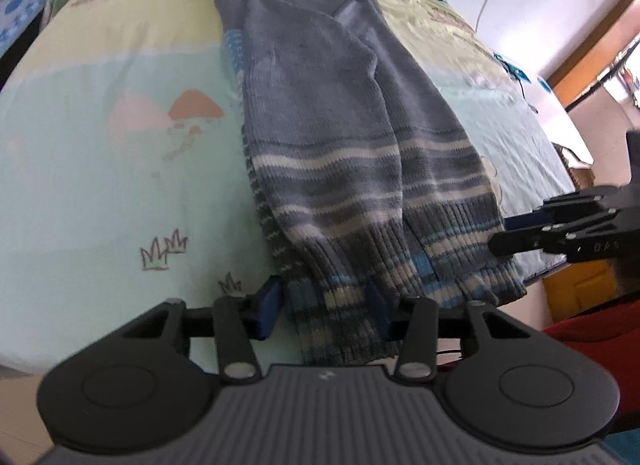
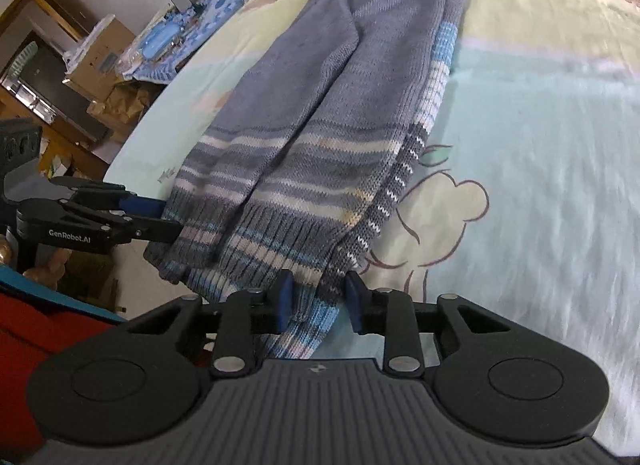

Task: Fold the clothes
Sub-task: 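Grasp the striped sweater hem with both grippers, then lift the hem with both grippers and fold it toward the collar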

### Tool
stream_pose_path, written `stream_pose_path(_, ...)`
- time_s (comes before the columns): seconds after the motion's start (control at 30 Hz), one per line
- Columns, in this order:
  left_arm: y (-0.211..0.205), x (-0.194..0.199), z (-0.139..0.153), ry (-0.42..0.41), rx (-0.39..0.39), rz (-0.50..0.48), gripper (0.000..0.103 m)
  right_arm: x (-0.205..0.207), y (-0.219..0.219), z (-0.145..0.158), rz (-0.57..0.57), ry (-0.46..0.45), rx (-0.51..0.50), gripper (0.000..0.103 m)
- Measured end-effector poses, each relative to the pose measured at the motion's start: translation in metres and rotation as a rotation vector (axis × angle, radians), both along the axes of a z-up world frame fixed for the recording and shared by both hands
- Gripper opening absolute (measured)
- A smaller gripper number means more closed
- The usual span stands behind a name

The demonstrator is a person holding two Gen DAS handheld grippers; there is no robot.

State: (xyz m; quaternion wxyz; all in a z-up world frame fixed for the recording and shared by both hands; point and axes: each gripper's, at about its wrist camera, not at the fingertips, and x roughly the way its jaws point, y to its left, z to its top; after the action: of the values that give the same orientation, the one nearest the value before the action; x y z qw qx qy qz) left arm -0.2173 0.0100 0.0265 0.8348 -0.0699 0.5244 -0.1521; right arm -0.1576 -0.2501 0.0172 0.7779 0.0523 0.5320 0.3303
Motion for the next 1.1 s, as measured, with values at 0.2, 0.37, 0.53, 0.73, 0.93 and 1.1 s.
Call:
stream_pose_path(0.2,0.002,0.003,0.0,0.015,-0.026,0.004,0.039,0.0,0.005,0.001,0.033,0.021,-0.017,0.033)
stream_pose_path(0.37,-0.001,0.005,-0.001,0.006,-0.027,-0.006,0.048,-0.001,0.011,0.001,0.035,0.01,-0.011,0.035)
stream_pose_path(0.53,0.003,0.001,-0.001,0.007,-0.031,0.009,0.032,-0.002,0.012,0.0,0.026,0.004,-0.01,0.022)
stream_pose_path(0.73,0.006,0.005,0.007,0.018,-0.06,0.036,0.013,0.004,0.002,0.003,0.008,0.035,0.048,0.018)
stream_pose_path(0.93,0.014,0.015,0.026,0.017,-0.117,0.039,0.013,0.019,-0.007,0.015,-0.045,0.092,0.148,0.016)
stream_pose_path(1.1,0.027,0.032,0.041,0.022,-0.159,0.05,0.013,0.029,-0.011,0.028,-0.098,0.098,0.203,0.016)
